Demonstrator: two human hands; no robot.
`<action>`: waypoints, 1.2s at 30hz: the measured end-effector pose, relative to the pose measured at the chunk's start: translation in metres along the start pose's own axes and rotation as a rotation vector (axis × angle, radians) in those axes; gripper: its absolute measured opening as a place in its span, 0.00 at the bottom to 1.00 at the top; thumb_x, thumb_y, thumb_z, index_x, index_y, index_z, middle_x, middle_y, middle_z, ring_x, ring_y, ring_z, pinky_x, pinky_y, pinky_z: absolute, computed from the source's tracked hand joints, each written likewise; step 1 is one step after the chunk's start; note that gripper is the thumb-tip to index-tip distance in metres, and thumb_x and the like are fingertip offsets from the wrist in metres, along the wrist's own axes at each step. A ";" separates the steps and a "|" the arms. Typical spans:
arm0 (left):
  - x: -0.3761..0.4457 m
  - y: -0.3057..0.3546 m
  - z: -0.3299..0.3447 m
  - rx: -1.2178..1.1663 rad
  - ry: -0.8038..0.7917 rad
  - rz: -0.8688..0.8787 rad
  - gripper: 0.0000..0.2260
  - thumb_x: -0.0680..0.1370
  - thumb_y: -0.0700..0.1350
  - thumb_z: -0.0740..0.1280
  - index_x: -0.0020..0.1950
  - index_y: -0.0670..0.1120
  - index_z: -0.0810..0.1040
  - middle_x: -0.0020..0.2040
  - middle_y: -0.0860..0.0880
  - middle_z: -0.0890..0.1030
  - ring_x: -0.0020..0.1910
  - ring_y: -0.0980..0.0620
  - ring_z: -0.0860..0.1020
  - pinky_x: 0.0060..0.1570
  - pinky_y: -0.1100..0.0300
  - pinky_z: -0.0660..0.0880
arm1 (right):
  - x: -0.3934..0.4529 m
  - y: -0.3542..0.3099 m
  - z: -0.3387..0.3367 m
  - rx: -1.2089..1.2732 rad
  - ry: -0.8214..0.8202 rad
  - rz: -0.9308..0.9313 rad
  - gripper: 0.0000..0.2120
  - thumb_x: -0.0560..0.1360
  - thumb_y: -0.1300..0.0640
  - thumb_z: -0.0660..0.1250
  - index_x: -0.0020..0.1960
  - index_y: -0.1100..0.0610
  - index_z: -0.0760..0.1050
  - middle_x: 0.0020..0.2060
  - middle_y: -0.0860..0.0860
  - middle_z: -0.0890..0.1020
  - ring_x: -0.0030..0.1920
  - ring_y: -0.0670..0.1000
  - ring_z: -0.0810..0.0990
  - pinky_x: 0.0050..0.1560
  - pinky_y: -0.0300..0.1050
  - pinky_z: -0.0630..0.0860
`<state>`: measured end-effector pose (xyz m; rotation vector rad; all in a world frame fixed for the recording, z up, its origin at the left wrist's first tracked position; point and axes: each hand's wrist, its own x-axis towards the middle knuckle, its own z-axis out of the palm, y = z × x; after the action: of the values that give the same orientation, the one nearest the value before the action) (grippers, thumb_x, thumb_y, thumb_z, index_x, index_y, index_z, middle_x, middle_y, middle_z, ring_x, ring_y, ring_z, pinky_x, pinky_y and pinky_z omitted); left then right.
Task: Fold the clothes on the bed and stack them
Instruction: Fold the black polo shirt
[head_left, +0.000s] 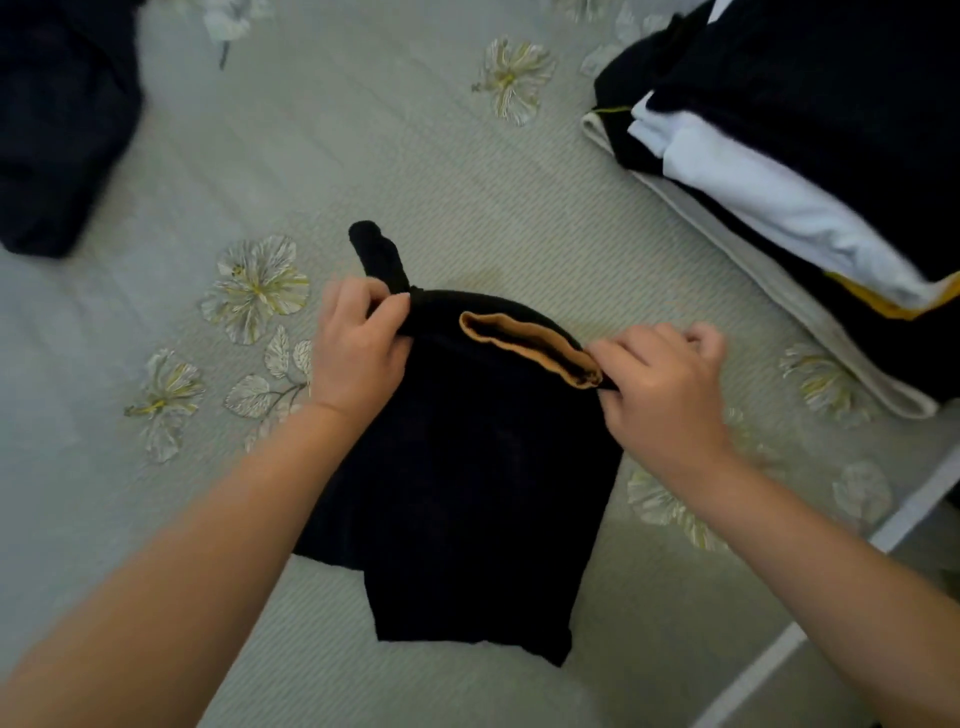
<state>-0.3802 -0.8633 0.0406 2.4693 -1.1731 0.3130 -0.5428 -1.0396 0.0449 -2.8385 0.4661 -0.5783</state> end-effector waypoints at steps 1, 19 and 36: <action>-0.021 0.000 -0.008 0.001 0.008 0.025 0.05 0.67 0.31 0.66 0.42 0.37 0.76 0.39 0.37 0.75 0.40 0.46 0.63 0.39 0.59 0.62 | -0.018 -0.008 -0.004 0.011 -0.009 -0.027 0.10 0.58 0.68 0.69 0.37 0.57 0.81 0.31 0.51 0.80 0.33 0.54 0.79 0.43 0.46 0.57; -0.286 0.017 -0.014 -0.053 -0.247 -0.389 0.09 0.71 0.36 0.62 0.44 0.33 0.79 0.43 0.36 0.79 0.44 0.41 0.76 0.45 0.49 0.74 | -0.232 -0.105 0.042 -0.099 -0.315 -0.069 0.19 0.64 0.53 0.70 0.52 0.61 0.80 0.51 0.56 0.82 0.50 0.56 0.81 0.57 0.58 0.64; -0.247 -0.011 0.036 0.153 -1.015 0.031 0.56 0.60 0.76 0.58 0.63 0.48 0.23 0.61 0.47 0.19 0.56 0.48 0.15 0.55 0.50 0.18 | -0.194 -0.108 0.077 -0.191 -0.656 -0.199 0.39 0.49 0.48 0.82 0.57 0.60 0.78 0.56 0.58 0.80 0.58 0.57 0.79 0.53 0.59 0.74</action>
<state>-0.5250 -0.7013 -0.0833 2.7852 -1.5561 -0.9964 -0.6521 -0.8617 -0.0626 -3.0359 0.1205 0.3977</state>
